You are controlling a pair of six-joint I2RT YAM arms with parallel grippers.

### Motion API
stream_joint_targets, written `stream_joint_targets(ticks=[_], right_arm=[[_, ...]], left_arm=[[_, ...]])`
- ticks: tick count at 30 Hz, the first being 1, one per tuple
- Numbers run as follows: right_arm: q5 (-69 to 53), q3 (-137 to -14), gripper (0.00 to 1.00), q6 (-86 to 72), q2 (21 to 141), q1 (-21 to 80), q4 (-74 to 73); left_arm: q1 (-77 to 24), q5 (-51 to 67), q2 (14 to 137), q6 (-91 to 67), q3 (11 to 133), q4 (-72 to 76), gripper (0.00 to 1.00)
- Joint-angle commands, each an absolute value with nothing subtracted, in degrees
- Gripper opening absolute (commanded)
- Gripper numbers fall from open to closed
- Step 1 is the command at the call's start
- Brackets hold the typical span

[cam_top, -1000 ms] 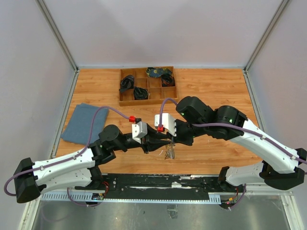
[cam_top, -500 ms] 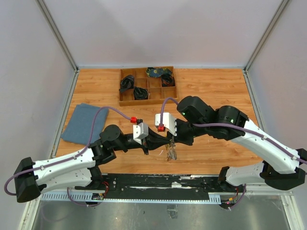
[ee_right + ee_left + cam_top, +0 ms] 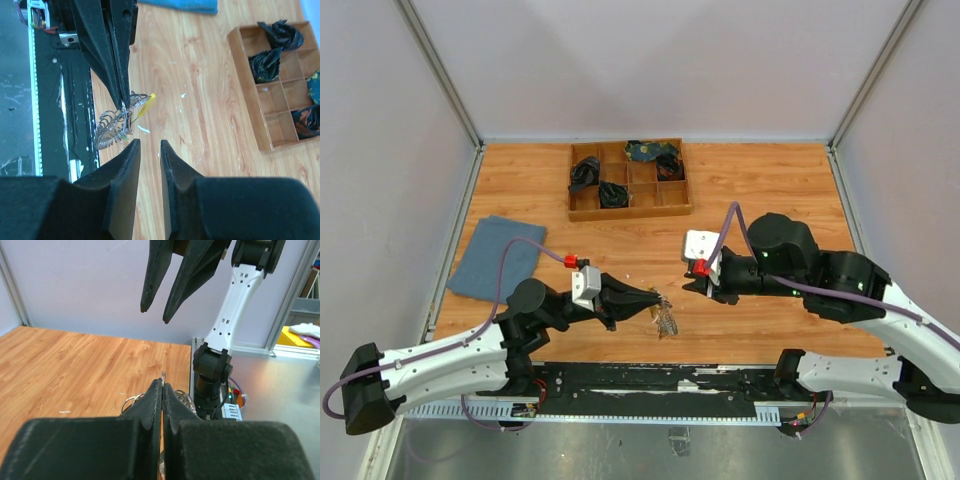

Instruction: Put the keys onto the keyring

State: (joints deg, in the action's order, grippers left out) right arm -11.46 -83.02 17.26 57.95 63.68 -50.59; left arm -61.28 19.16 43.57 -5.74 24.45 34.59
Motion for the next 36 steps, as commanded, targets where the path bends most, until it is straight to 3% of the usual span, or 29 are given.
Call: stream_joint_targets(ticks=[1, 8, 27, 36], right_arm=[[-12.29, -75.98, 0.25, 14.71, 52.82, 64.05, -38.63], [-20.4, -63.67, 0.24, 13.77, 46.6, 64.07, -25.49], [-23.18, -63.13, 0.26, 9.29, 51.45, 65.07, -23.6], [-22.48, -63.29, 0.4, 8.0, 52.37, 67.92, -21.74]], left_arm=[[-61.6, 17.54, 39.95, -8.74, 21.27, 45.26, 0.0], [-61.6, 19.8, 38.08, -9.93, 19.17, 49.93, 0.01], [-61.6, 20.23, 39.86, -9.8, 20.02, 53.43, 0.01], [-61.61, 20.19, 40.8, -10.06, 19.91, 54.49, 0.01]])
